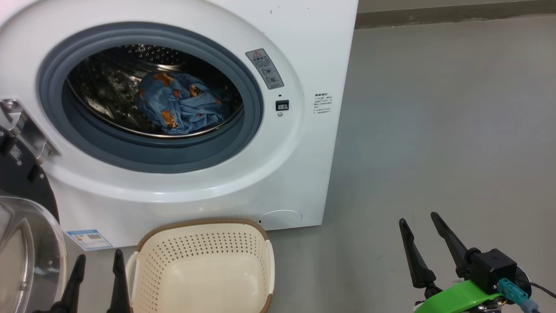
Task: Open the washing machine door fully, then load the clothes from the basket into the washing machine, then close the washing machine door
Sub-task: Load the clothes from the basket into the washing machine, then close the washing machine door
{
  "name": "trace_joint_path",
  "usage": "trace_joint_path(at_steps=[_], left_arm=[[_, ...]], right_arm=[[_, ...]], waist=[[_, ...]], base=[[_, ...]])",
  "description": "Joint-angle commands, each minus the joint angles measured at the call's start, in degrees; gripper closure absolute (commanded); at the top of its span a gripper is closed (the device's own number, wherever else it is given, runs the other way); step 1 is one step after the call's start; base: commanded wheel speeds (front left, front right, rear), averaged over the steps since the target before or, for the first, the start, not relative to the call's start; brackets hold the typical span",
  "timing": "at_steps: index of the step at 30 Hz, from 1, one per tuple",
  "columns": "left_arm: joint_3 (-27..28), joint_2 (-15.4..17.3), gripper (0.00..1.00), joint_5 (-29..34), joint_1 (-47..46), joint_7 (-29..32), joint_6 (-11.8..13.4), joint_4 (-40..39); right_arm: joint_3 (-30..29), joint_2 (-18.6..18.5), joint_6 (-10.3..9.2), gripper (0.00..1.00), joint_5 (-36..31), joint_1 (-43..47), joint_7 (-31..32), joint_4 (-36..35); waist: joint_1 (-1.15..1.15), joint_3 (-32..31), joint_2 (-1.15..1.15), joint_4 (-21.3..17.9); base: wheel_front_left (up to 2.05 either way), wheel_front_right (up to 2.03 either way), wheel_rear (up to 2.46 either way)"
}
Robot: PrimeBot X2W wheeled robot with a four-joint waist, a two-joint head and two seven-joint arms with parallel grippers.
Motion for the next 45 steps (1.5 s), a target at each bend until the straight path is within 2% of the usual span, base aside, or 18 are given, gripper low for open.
trace_joint_path(at_steps=[1,35,45], left_arm=[[1.69,0.76,0.0,-0.46,-1.67,-0.3,0.08,-1.04],[1.89,0.26,0.0,-0.09,-1.97,-0.3,-0.02,-0.46],[2.13,0.06,0.0,0.37,-2.47,-0.3,0.44,-0.15]], right_arm=[[1.35,-0.03,0.09,0.0,-0.87,-1.24,0.08,-1.24],[1.41,-0.03,0.09,0.0,-1.31,-1.12,0.6,-1.03],[1.35,-0.03,0.09,0.0,-1.16,-1.36,0.6,-0.92]], waist=[[0.0,-0.16,0.0,-0.04],[0.0,-0.46,0.0,0.19],[0.0,-0.13,0.0,0.09]], base=[[0.0,0.0,0.0],[0.0,0.0,0.0],[-0.81,0.81,0.0]])
